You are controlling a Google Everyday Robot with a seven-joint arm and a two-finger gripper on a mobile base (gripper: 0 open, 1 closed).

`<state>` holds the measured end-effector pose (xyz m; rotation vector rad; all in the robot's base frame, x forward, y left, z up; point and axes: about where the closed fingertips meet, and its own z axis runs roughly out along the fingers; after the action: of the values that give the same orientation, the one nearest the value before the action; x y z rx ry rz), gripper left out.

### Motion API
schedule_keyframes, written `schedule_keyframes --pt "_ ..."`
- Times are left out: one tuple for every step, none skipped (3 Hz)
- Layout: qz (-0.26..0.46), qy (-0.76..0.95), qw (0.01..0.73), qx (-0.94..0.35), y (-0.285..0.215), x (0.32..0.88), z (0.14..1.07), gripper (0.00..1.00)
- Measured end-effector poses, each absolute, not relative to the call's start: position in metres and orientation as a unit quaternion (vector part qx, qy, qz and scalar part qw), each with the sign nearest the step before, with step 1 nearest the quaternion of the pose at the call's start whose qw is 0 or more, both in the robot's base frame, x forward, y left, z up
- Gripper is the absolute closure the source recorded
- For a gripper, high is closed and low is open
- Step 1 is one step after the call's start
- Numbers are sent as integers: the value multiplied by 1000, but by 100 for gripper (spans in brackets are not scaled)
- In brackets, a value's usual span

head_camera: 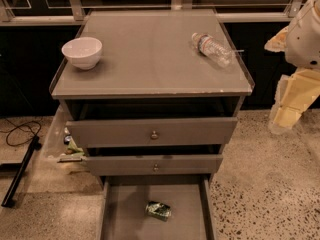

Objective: Pick green can from bottom drawer and place on counter

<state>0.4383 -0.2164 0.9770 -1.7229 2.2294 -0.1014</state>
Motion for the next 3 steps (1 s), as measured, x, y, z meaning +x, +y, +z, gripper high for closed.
schedule_keyframes --pt "-35 781 160 -603 -216 438 977 0" --pt "-26 783 156 -602 -214 437 962 0" --pt "-9 783 157 -602 -211 430 929 0"
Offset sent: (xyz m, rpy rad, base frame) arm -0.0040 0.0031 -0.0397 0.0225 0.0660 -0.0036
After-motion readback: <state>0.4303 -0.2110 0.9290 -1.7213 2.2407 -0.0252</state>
